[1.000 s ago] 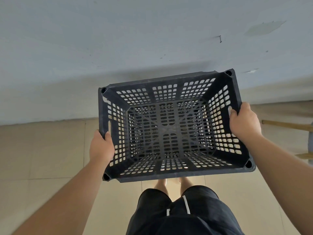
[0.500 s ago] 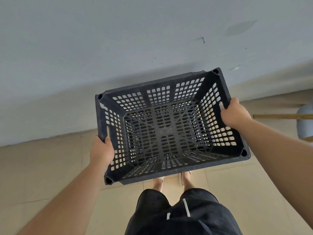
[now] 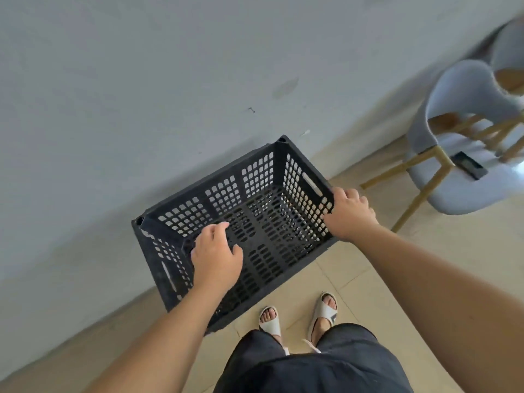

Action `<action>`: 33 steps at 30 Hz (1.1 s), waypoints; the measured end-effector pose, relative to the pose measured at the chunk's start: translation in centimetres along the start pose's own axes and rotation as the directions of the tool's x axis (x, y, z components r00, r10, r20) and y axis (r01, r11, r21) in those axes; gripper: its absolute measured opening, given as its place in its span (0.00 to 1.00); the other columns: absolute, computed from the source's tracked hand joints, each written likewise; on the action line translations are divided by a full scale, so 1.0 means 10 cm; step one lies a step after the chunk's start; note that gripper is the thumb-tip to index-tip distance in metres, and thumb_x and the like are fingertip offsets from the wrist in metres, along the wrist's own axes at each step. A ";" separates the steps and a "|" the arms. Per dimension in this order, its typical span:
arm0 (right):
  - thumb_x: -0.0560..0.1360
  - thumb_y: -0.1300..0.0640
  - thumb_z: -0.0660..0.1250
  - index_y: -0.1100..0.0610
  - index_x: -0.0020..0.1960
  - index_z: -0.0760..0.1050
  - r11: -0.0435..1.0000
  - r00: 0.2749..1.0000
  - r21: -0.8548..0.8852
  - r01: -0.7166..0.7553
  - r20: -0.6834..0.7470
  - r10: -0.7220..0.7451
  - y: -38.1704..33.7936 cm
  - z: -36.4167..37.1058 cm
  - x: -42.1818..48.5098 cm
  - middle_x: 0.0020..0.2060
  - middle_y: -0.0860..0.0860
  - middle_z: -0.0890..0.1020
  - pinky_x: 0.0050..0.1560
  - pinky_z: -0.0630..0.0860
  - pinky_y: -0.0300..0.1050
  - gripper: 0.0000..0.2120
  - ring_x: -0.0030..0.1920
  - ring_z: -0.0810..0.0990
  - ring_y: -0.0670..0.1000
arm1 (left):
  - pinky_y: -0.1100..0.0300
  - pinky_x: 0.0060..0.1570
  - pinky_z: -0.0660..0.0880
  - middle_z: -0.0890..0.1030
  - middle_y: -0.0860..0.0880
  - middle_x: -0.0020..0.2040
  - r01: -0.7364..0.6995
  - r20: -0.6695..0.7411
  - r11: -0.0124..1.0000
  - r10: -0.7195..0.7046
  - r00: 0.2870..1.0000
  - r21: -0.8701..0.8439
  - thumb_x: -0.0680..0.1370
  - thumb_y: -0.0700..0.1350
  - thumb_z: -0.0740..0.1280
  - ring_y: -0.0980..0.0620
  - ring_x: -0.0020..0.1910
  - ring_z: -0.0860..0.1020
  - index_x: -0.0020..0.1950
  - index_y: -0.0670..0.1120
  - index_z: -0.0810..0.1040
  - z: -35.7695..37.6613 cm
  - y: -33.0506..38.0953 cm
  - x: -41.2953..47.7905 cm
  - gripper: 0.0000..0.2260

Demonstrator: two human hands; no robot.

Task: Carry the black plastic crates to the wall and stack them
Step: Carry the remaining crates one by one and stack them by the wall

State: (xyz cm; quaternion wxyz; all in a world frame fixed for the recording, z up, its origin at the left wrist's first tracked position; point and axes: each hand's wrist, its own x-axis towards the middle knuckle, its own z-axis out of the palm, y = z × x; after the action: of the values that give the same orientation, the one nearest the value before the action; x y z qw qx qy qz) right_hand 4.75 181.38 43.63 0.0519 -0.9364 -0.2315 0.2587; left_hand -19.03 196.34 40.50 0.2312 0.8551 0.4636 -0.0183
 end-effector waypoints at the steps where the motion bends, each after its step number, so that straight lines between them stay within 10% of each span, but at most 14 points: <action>1: 0.76 0.57 0.59 0.51 0.77 0.58 1.000 1.000 0.023 -0.005 -0.005 0.005 0.05 -0.03 -0.10 0.72 0.57 0.66 0.67 0.66 0.62 0.30 0.70 0.65 0.62 | 0.44 0.66 0.68 0.70 0.47 0.72 -0.055 0.028 0.998 0.055 0.998 0.008 0.80 0.51 0.65 0.45 0.69 0.69 0.76 0.50 0.67 0.00 0.17 0.01 0.24; 17: 0.77 0.55 0.58 0.52 0.76 0.61 0.891 0.921 0.366 -0.268 -0.174 0.348 2.96 -0.28 -2.00 0.73 0.53 0.68 0.65 0.69 0.56 0.28 0.69 0.67 0.61 | 0.48 0.63 0.71 0.72 0.47 0.71 -0.691 0.409 0.699 0.585 0.700 0.183 0.79 0.57 0.62 0.44 0.68 0.70 0.73 0.51 0.69 0.86 3.14 -1.35 0.23; 33: 0.79 0.49 0.60 0.51 0.79 0.58 0.446 0.515 0.562 -0.697 -0.040 0.856 5.96 0.27 -4.40 0.72 0.53 0.68 0.65 0.69 0.56 0.30 0.70 0.67 0.59 | 0.48 0.62 0.69 0.71 0.49 0.72 -0.994 0.642 0.083 0.758 0.113 0.077 0.80 0.57 0.61 0.46 0.70 0.68 0.74 0.52 0.68 2.57 5.69 -4.16 0.24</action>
State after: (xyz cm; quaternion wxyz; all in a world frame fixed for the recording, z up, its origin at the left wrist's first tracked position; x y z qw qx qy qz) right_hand -5.79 108.19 48.69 0.1914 -0.9182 0.3145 0.1459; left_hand 7.57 126.78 49.29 0.0577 0.9442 -0.2680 -0.1825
